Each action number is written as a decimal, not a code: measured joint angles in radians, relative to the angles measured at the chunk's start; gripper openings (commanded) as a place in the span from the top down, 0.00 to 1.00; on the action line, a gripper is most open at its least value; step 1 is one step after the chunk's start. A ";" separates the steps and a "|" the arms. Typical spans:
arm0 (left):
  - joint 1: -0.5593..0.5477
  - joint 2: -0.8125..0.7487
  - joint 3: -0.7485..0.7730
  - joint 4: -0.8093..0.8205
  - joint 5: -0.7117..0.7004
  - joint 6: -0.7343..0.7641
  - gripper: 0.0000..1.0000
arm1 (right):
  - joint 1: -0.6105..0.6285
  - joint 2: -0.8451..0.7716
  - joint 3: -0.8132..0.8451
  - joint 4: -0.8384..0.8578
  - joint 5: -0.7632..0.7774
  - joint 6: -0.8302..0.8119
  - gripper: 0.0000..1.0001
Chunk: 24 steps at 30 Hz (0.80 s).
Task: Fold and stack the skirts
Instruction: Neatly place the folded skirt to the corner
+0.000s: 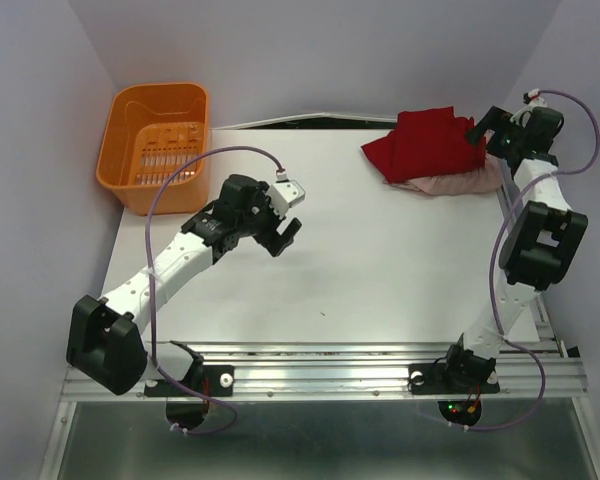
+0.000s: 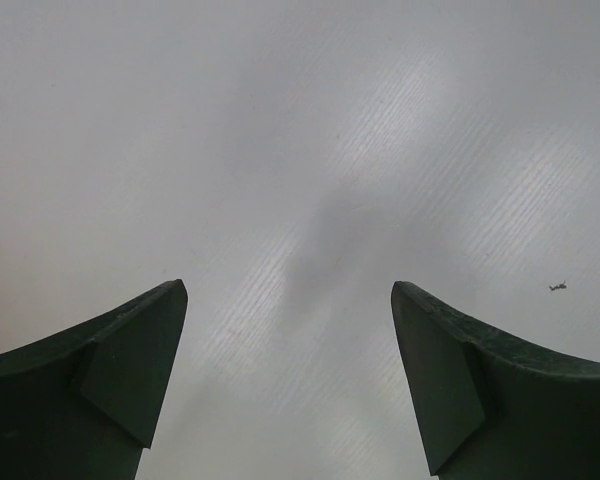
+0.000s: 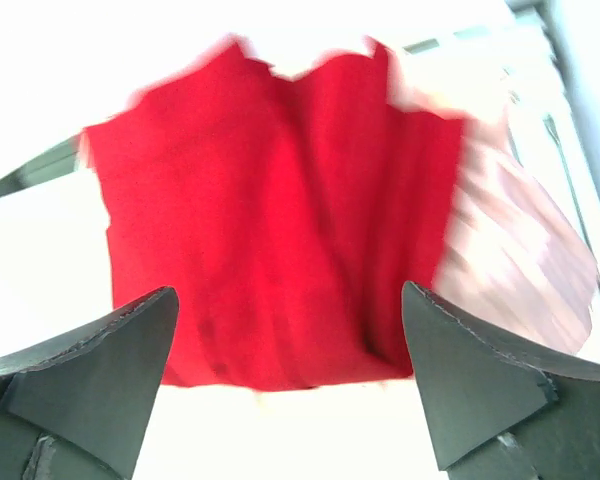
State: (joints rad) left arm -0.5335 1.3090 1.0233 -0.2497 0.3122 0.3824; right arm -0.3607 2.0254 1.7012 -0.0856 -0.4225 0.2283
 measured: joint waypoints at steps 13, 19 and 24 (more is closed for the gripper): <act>0.033 -0.015 -0.010 0.079 0.079 -0.047 0.02 | 0.138 0.129 0.225 0.052 -0.220 0.032 0.28; 0.075 0.011 0.016 0.090 0.120 -0.087 0.02 | 0.120 0.320 0.229 0.099 -0.240 0.094 0.24; 0.117 0.019 0.020 0.085 0.144 -0.108 0.02 | 0.085 0.360 0.193 0.198 -0.293 0.127 0.13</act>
State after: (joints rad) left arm -0.4160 1.3285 1.0431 -0.1650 0.4561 0.2749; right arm -0.2752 2.3852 1.8938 0.1120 -0.7158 0.3557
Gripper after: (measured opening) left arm 0.985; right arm 0.799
